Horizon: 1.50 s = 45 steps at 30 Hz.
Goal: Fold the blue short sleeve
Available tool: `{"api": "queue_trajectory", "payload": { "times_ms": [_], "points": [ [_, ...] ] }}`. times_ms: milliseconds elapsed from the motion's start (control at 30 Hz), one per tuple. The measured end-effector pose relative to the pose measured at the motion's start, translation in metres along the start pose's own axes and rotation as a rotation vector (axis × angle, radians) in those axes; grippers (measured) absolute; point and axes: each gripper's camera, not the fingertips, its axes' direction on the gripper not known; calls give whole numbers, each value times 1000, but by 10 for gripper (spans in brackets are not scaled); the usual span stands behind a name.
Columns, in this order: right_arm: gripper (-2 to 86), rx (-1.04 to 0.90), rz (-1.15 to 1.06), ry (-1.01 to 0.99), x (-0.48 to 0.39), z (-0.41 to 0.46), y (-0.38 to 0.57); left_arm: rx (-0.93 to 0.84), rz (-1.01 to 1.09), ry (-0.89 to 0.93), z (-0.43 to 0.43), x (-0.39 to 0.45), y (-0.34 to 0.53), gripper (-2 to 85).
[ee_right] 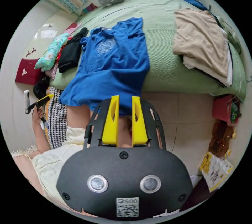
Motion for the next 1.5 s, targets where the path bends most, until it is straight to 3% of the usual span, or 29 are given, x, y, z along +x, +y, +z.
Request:
{"api": "queue_trajectory", "payload": {
  "times_ms": [233,500,833,1067,1300,1500],
  "points": [
    [60,-129,-101,131,-43,42,-27,-42,5,9,46,0,-28,53],
    [61,-245,-66,52,-34,63,-32,-180,6,-16,95,-18,-35,41],
    [62,-177,-250,130,-87,44,-101,-97,-120,-65,96,-69,-53,12],
    [74,-298,-534,263,-184,122,-197,-65,-46,-54,135,-55,-102,36],
    [74,-414,-530,328,-210,199,-250,-59,21,-164,194,-38,-151,41],
    [75,-400,-526,315,-216,213,-261,-115,33,-212,257,-35,-170,38]
  ]
}}
